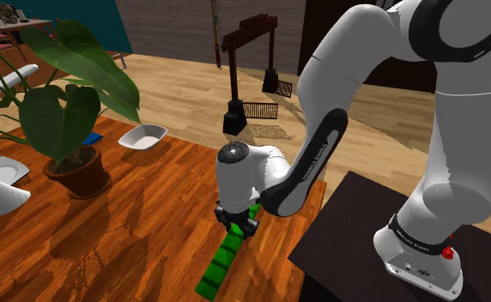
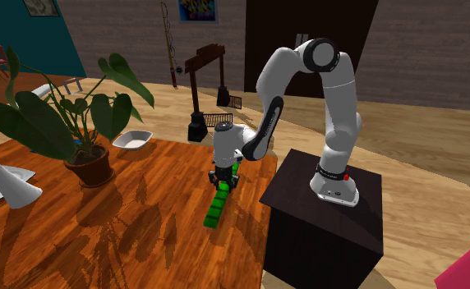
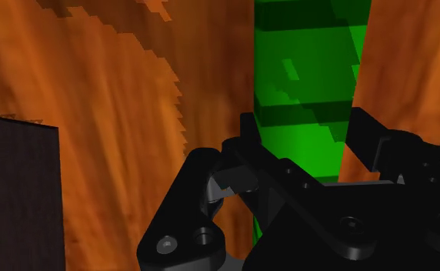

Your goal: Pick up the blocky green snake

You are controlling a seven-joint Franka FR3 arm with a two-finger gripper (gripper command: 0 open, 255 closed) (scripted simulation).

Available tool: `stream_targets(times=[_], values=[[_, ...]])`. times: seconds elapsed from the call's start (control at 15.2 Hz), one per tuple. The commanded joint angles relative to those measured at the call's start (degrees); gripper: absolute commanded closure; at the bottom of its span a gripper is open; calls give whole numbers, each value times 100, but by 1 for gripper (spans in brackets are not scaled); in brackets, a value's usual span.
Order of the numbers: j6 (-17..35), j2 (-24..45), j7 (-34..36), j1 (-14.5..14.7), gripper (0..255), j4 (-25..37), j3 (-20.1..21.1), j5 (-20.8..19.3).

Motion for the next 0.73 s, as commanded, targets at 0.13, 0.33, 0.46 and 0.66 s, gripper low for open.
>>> stream_targets(times=[0.13, 0.33, 0.46, 0.66], values=[[-191, -324, -303, -266, 255, -66, 340, 426], [-345, -570, -546, -459, 255, -91, 587, 769], [-452, -740, -716, -581, 255, -99, 744, 1008], [-514, -839, -816, -647, 255, -101, 830, 1150]])
